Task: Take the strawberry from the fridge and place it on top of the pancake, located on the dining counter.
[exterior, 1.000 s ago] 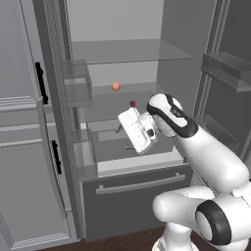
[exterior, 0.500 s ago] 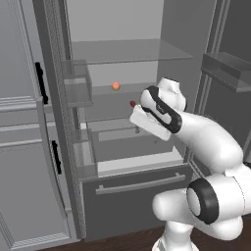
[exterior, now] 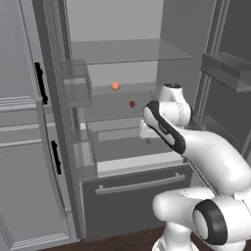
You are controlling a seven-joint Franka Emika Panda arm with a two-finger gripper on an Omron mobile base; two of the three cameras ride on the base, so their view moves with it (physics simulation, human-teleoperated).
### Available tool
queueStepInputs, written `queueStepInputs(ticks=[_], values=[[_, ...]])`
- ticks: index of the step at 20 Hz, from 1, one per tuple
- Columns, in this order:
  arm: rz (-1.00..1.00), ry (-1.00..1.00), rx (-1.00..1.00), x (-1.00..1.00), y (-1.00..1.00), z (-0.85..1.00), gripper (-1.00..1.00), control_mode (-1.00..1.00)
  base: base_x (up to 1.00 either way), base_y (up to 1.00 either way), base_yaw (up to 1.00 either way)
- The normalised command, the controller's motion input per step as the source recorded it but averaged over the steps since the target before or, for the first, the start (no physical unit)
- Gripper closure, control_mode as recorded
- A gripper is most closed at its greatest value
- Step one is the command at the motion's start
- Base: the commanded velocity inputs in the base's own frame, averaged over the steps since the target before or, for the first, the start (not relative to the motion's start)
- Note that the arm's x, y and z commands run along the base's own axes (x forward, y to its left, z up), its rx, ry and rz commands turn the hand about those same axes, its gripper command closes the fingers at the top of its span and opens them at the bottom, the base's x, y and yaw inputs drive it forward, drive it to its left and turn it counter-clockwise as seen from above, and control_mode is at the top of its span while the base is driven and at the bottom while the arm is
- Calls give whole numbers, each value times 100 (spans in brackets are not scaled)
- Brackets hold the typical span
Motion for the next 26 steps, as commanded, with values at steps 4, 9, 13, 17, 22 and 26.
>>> queueStepInputs(ticks=[4,9,13,17,22,26], values=[[70,-37,-21,-59,1,3,-100,-100,0,0,0],[16,-23,-3,-17,-7,-10,-100,-100,0,0,0],[-11,-1,0,-2,-4,-16,-100,-100,0,0,0],[-50,2,0,0,-10,-27,-100,-100,0,0,0],[-15,1,2,-2,-28,-2,-100,-100,0,0,0],[6,0,8,-12,-11,-3,-100,-100,0,0,0]])
